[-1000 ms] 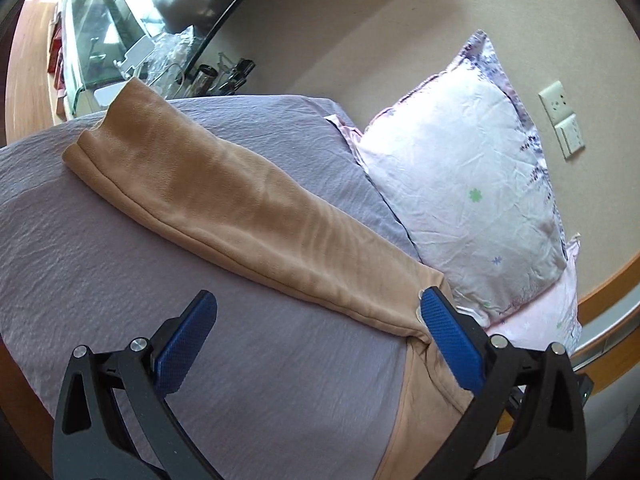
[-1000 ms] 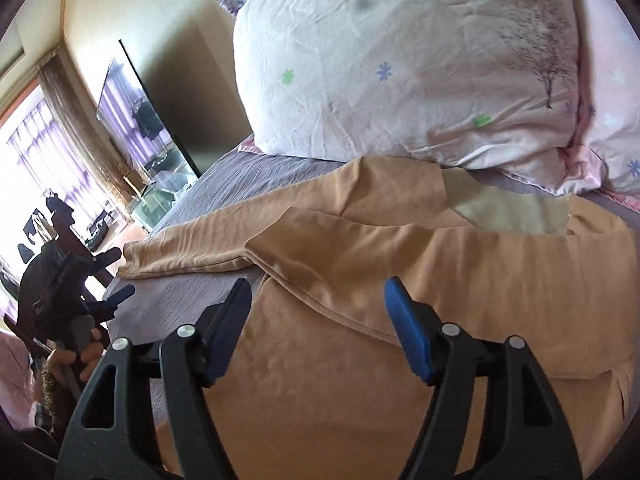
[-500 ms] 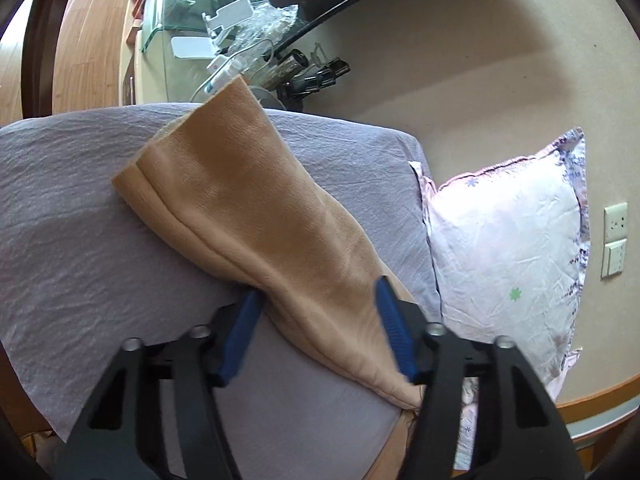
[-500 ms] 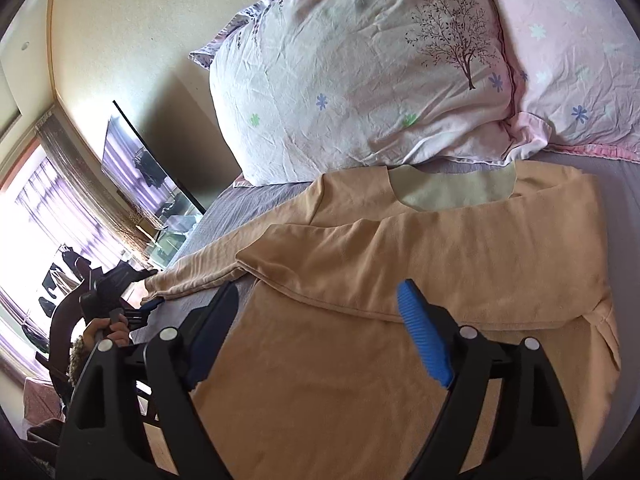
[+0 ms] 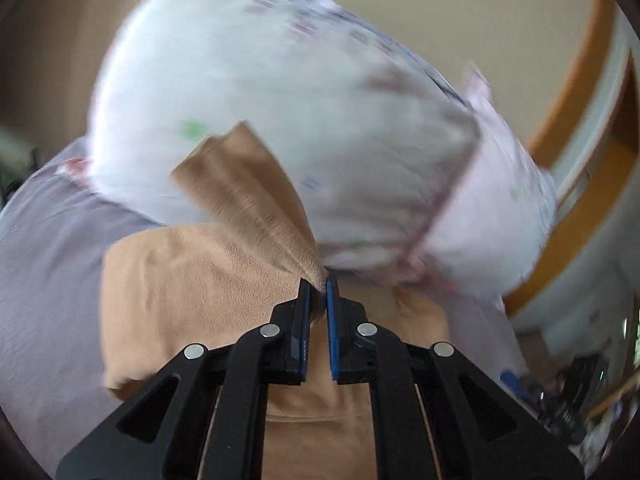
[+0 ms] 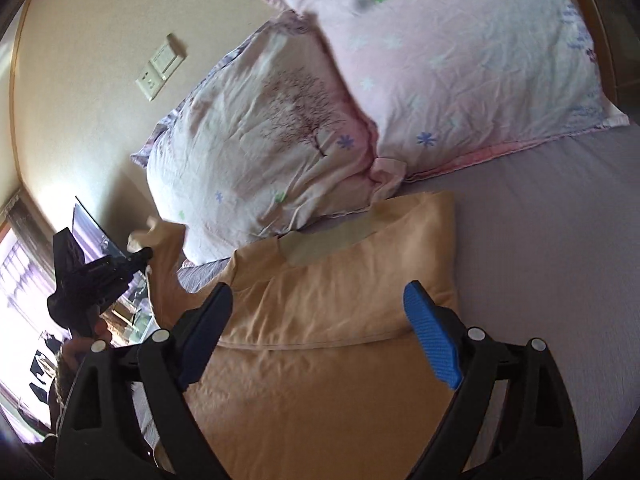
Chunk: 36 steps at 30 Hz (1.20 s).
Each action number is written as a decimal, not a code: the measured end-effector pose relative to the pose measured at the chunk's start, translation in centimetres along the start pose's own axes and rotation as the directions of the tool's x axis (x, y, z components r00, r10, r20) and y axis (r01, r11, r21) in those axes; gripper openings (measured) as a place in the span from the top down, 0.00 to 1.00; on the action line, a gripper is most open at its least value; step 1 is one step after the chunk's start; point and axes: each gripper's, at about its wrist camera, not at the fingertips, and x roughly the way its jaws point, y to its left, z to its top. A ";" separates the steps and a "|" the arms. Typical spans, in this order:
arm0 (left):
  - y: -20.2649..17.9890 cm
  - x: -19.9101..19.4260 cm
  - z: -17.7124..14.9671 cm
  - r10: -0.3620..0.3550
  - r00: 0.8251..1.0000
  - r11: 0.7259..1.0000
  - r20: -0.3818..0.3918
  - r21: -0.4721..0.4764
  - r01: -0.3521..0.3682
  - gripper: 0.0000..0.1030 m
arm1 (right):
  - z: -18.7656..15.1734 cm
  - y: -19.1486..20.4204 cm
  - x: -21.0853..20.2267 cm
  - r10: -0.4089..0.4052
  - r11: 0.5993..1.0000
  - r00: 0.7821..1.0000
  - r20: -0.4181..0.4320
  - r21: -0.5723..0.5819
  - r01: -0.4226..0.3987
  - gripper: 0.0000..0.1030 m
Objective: Fold small clothes
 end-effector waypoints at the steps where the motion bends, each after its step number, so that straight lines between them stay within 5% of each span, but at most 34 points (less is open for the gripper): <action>1: -3.6 2.8 -1.7 -0.006 0.998 0.994 -0.068 0.109 0.013 0.93 | 0.0 -0.8 0.0 -0.010 1.000 1.000 0.000 0.022 0.010 0.15; 3: -9.7 8.1 -6.6 0.051 0.981 0.944 -0.185 0.331 0.013 0.89 | 0.2 -2.4 0.2 -0.037 0.997 0.999 -0.022 0.067 0.038 0.15; 5: -13.3 11.1 -11.4 0.147 0.964 0.860 -0.221 0.510 -0.014 0.89 | 0.3 -3.8 0.4 -0.057 0.993 0.997 -0.047 0.103 0.061 0.15; 7: -14.9 11.1 -14.8 0.178 0.959 0.790 -0.220 0.613 -0.006 0.89 | 0.3 -4.9 0.5 -0.056 0.989 0.996 -0.072 0.133 0.065 0.15; 9: -15.1 9.3 -15.7 0.165 0.963 0.770 -0.212 0.638 0.008 0.79 | 0.4 -5.5 0.8 -0.050 0.988 0.994 -0.092 0.140 0.063 0.18; 12: -13.2 5.0 -13.7 0.092 0.985 0.807 -0.149 0.591 0.015 0.31 | 1.2 -5.2 2.3 -0.027 0.991 0.992 -0.127 0.124 0.043 0.37; 13: -12.2 3.9 -12.3 0.100 0.991 0.818 -0.094 0.575 -0.028 0.26 | 1.5 -4.7 3.0 -0.025 0.993 0.990 -0.139 0.109 0.041 0.40; 15: -10.0 3.2 -9.1 0.172 0.985 0.836 0.005 0.528 -0.149 0.26 | 2.2 -3.8 5.2 -0.045 0.997 0.985 -0.168 0.055 0.055 0.47; 18: -5.0 4.4 -4.9 0.310 0.950 0.866 0.038 0.402 -0.299 0.26 | 3.4 -3.3 9.2 -0.121 0.992 0.967 -0.223 -0.001 0.124 0.55; 22: 1.4 6.8 -3.8 0.403 0.909 0.890 -0.110 0.279 -0.360 0.26 | 3.1 -4.0 14.0 -0.221 0.975 0.921 -0.320 -0.045 0.218 0.67; 23: 2.6 6.9 -4.3 0.400 0.905 0.898 -0.145 0.258 -0.356 0.26 | 2.6 -4.1 14.6 -0.230 0.973 0.912 -0.339 -0.055 0.225 0.77; 24: 3.3 6.9 -5.0 0.397 0.902 0.903 -0.171 0.249 -0.350 0.26 | 2.3 -3.7 14.3 -0.245 0.969 0.917 -0.313 -0.085 0.230 0.98; 26: 4.0 6.8 -6.2 0.398 0.897 0.902 -0.191 0.261 -0.344 0.26 | 2.0 -3.1 13.4 -0.214 0.976 0.931 -0.295 -0.096 0.194 0.98; 28: 3.9 6.4 -6.9 0.400 0.898 0.897 -0.184 0.282 -0.342 0.26 | 2.8 -2.5 10.9 -0.236 0.970 0.954 -0.187 -0.097 0.221 0.98; 31: 3.5 6.2 -7.1 0.348 0.918 0.917 -0.193 0.274 -0.290 0.26 | 4.6 -2.9 7.1 -0.253 0.967 0.966 -0.047 -0.042 0.251 0.98; 34: 2.7 6.5 -7.5 0.351 0.918 0.910 -0.185 0.300 -0.287 0.26 | 4.5 -3.6 7.5 -0.275 0.961 0.958 -0.086 -0.041 0.272 0.97; 36: 2.6 6.9 -7.7 0.370 0.909 0.900 -0.190 0.317 -0.300 0.25 | 4.2 -3.8 8.5 -0.292 0.956 0.948 -0.128 -0.043 0.289 0.88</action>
